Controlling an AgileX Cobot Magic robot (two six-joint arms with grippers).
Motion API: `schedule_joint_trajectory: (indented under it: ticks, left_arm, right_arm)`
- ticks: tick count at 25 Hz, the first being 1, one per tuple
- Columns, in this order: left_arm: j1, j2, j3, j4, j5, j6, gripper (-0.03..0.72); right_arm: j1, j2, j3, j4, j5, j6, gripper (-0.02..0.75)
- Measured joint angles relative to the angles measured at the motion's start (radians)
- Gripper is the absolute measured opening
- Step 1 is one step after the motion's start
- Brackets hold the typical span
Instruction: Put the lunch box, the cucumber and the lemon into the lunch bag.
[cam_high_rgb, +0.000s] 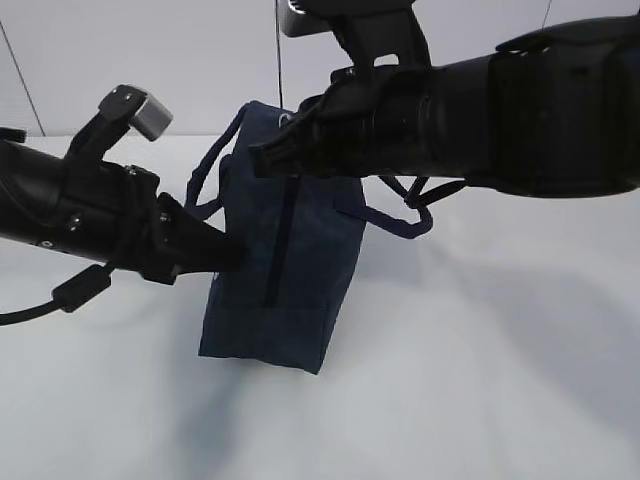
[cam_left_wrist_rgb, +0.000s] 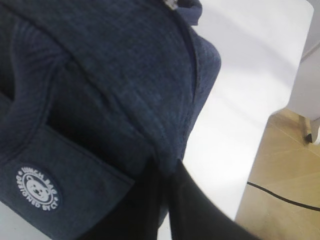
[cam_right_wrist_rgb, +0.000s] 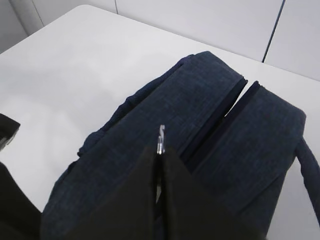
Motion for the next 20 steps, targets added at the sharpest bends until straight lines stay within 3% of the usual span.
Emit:
schedule_joint_trajectory:
  ticks: [7, 20]
  left_arm:
    - [0.000, -0.045, 0.000, 0.105, 0.044, -0.103, -0.009]
    - [0.000, -0.110, 0.000, 0.205, 0.136, -0.214, -0.009]
  right_arm:
    - [0.000, 0.000, 0.000, 0.000, -0.011, -0.007, 0.000]
    - [-0.020, 0.000, 0.000, 0.002, -0.016, -0.013, 0.000]
